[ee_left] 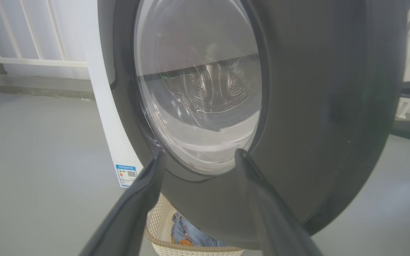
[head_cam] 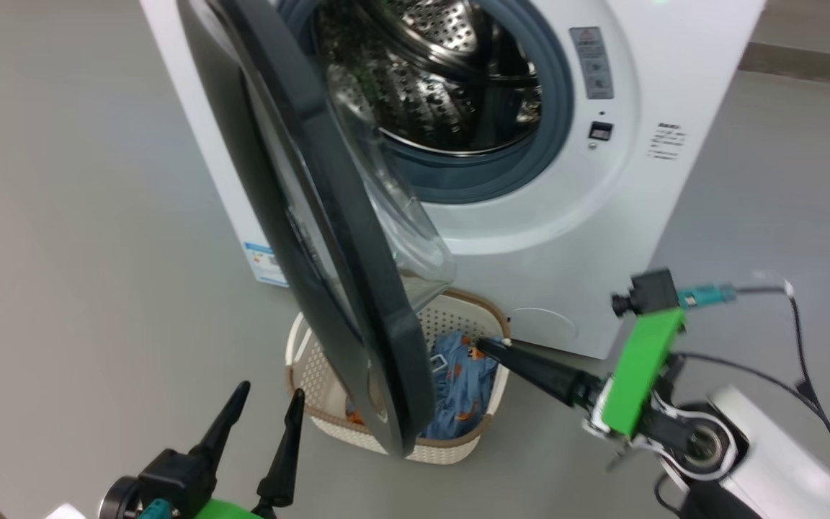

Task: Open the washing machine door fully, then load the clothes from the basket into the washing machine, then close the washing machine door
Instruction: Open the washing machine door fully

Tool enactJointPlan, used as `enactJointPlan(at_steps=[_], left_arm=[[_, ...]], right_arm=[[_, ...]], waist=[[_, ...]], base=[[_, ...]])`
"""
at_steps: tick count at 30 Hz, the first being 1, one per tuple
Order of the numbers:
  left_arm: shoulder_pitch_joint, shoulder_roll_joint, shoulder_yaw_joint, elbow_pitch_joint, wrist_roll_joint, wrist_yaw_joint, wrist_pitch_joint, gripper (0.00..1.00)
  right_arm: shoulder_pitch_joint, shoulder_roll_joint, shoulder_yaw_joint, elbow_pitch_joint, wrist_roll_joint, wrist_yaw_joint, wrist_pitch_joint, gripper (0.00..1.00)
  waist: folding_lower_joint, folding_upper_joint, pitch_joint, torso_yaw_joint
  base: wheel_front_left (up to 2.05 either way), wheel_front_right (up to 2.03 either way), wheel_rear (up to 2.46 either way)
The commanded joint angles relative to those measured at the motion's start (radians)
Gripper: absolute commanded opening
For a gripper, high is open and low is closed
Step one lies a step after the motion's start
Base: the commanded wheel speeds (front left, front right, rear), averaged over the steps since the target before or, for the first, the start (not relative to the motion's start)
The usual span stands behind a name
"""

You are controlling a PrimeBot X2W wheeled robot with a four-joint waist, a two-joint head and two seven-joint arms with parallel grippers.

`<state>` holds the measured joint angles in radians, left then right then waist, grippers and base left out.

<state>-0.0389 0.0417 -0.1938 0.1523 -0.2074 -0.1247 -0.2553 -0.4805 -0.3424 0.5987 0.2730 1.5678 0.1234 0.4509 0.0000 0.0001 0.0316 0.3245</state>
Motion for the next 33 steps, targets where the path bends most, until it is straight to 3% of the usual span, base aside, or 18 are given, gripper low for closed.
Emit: enactJointPlan(at_steps=[1, 14, 25, 33], left_arm=[[-0.004, 0.009, 0.038, -0.018, 0.005, -0.002, -0.006, 1.00], [0.043, 0.009, 0.074, -0.024, 0.015, -0.006, -0.006, 1.00], [0.061, 0.011, 0.096, -0.030, 0.011, -0.006, -0.006, 1.00], [0.070, 0.010, 0.112, -0.025, 0.008, -0.006, -0.006, 1.00]], right_arm=[[0.024, -0.008, -0.005, -0.020, -0.006, 0.007, -0.014, 1.00], [0.206, -0.138, -0.037, 0.003, -0.042, 0.007, -0.154, 1.00], [0.337, -0.211, -0.063, 0.048, -0.049, 0.007, -0.295, 1.00], [0.395, -0.251, -0.025, 0.112, -0.126, 0.007, -0.433, 1.00]], waist=[[0.0000, -0.0001, -0.021, -0.024], [0.0000, -0.0001, -0.046, -0.102], [0.0000, -0.0001, -0.047, -0.139], [0.0000, -0.0001, -0.044, -0.160]], base=[[0.00, 0.00, 0.00], [0.00, 0.00, 0.00], [0.00, 0.00, 0.00], [0.00, 0.00, 0.00]])
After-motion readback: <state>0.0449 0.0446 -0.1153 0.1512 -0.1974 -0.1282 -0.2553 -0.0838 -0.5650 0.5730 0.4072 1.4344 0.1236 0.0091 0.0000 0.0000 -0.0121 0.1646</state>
